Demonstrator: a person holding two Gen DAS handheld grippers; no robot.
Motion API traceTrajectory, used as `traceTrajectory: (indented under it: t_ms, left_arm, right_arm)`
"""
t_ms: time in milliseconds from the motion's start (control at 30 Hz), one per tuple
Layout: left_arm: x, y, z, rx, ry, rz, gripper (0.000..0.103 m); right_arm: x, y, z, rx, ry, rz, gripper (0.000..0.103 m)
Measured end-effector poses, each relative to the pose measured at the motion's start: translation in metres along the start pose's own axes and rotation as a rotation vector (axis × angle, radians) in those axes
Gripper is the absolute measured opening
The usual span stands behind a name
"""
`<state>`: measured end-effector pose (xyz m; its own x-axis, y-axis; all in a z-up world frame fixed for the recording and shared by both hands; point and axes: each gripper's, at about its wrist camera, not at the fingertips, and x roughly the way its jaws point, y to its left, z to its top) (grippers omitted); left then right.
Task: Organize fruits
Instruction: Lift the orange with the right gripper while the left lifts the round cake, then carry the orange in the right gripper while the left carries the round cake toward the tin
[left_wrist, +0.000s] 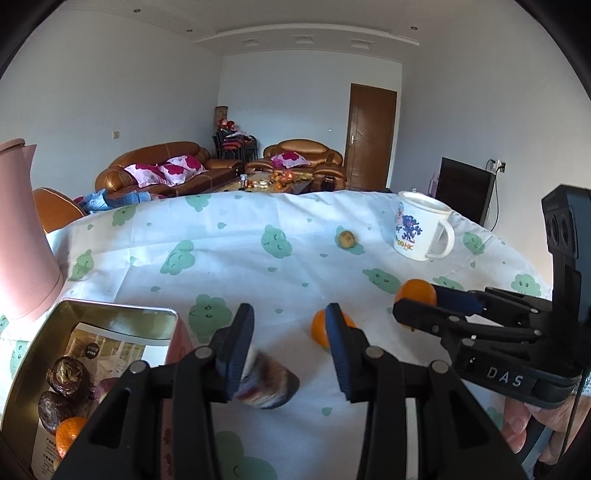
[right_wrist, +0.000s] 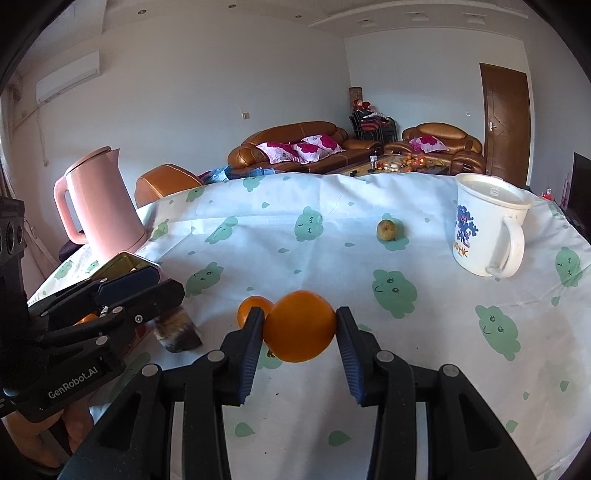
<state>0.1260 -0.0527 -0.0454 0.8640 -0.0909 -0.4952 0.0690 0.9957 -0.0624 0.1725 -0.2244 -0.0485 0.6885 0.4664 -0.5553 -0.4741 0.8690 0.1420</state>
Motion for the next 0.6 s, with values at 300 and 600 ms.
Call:
traceTrajectory:
  t_ms: [300, 600]
  left_arm:
    - [0.006, 0.008, 0.001, -0.033, 0.031, -0.027, 0.042]
    - [-0.002, 0.024, -0.003, -0.052, 0.02, -0.049, 0.067]
  right_arm:
    - [-0.003, -0.002, -0.001, 0.008, -0.013, -0.002, 0.042]
    - [-0.007, -0.008, -0.001, 0.044, -0.037, 0.022, 0.042]
